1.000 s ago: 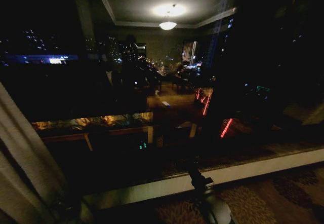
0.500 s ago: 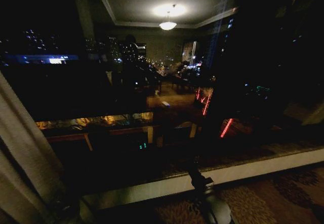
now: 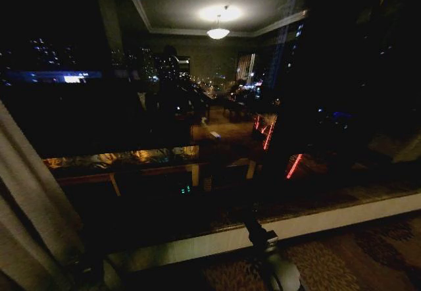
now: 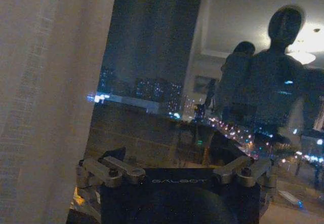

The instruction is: Open the curtains by pulling them apart, changing their state from closed to fully open.

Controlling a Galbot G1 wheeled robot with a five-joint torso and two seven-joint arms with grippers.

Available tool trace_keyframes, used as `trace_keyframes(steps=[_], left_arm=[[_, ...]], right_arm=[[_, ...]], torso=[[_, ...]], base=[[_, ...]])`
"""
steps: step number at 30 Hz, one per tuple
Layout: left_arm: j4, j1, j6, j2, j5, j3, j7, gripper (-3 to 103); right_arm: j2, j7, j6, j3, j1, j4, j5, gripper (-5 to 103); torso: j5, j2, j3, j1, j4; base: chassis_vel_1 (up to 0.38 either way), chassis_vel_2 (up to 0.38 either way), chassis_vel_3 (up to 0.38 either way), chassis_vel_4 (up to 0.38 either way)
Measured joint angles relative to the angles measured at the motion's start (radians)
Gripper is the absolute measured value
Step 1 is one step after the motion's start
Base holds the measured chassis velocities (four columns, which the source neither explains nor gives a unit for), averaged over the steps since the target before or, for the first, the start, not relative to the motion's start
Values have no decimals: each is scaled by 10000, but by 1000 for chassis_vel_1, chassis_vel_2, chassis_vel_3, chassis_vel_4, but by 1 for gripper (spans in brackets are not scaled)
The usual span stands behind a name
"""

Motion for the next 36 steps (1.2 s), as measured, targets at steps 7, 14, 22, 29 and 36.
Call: trace_keyframes(steps=[7,14,22,29,36], left_arm=[[-2,0,0,1,3,0,4,100],[-2,0,0,2,3,-2,8,100],[-2,0,-3,2,3,2,16,100],[-1,1,-6,2,4,-2,17,100],[-1,1,-7,1,3,0,19,100]], right_arm=[[0,0,0,0,0,0,0,100],[1,-1,0,0,0,0,0,100],[0,-1,0,2,0,-1,0,100],[0,-1,0,2,0,0,0,100],[0,0,0,2,0,-1,0,100]], torso=[[-1,0,-1,0,1],[-1,1,-1,1,1],[1,0,0,1,0],[-2,1,-1,1,1],[0,0,0,2,-1]], base=[[-25,-25,26,16],[-122,-142,149,145],[-260,-262,258,268],[-327,-329,317,326],[-372,-373,358,386]])
